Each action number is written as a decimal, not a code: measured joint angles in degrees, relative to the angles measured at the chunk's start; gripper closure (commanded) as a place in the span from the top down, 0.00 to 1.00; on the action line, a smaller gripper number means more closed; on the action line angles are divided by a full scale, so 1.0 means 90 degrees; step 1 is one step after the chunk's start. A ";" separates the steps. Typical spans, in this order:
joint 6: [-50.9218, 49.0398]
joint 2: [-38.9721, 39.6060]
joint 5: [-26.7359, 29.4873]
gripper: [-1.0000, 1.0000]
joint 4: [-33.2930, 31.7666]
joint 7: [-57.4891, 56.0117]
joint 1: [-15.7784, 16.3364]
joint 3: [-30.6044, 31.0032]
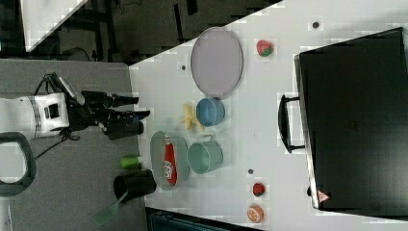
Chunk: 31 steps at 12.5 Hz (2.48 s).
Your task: Pick ketchup from strainer and place it on the table
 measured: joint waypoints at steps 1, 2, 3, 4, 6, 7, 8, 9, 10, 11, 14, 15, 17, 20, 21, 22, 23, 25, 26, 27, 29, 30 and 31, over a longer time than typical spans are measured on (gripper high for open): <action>-0.0644 -0.0549 0.0019 0.79 -0.0622 0.0066 0.0071 -0.0122; -0.1277 -0.1181 0.0019 0.90 -0.1175 0.0123 0.0067 -0.0189; -0.1557 -0.1733 0.0030 1.00 -0.1529 0.0160 0.0039 -0.0206; -0.1585 -0.2109 0.0030 1.00 -0.1579 0.0170 0.0012 -0.0178; -0.1421 -0.2344 0.0030 1.00 -0.1181 0.0170 0.0031 -0.0049; -0.1177 -0.2327 0.0024 1.00 -0.1001 0.0170 0.0035 0.0125; -0.1021 -0.2236 0.0034 1.00 -0.0883 0.0170 0.0030 0.0361; -0.0861 -0.2120 0.0014 1.00 -0.0877 0.0170 0.0061 0.0641; -0.0678 -0.1935 0.0042 1.00 -0.0889 0.0180 0.0144 0.0931; -0.0551 -0.1671 0.0049 1.00 -0.0908 0.0186 0.0213 0.1280; -0.0120 -0.0712 -0.0003 1.00 -0.1107 0.0253 0.0317 0.2474; -0.0051 -0.0389 0.0027 1.00 -0.1138 0.0254 0.0409 0.2781; 0.0337 0.0111 0.0031 1.00 -0.1337 0.0267 0.0507 0.3352; 0.1355 0.0659 -0.0017 1.00 -0.1604 0.0300 0.0603 0.3980; 0.1782 0.0829 -0.0013 1.00 -0.1666 0.0303 0.0642 0.4104; 0.2150 0.1003 -0.0040 1.00 -0.1691 0.0307 0.0694 0.4169; 0.2486 0.1156 -0.0135 1.00 -0.1766 0.0313 0.0700 0.4232; 0.3114 0.1357 -0.0373 1.00 -0.2039 0.0381 0.0702 0.4238; 0.3481 0.1484 -0.0589 1.00 -0.2176 0.0466 0.0699 0.4219; 0.3869 0.1653 -0.0732 1.00 -0.2300 0.0555 0.0702 0.4191; 0.4541 0.2035 -0.1084 1.00 -0.2574 0.0793 0.0692 0.4123; 0.4898 0.2246 -0.1162 1.00 -0.2735 0.0929 0.0692 0.4089; 0.5069 0.2535 -0.1186 1.00 -0.2785 0.1000 0.0696 0.4089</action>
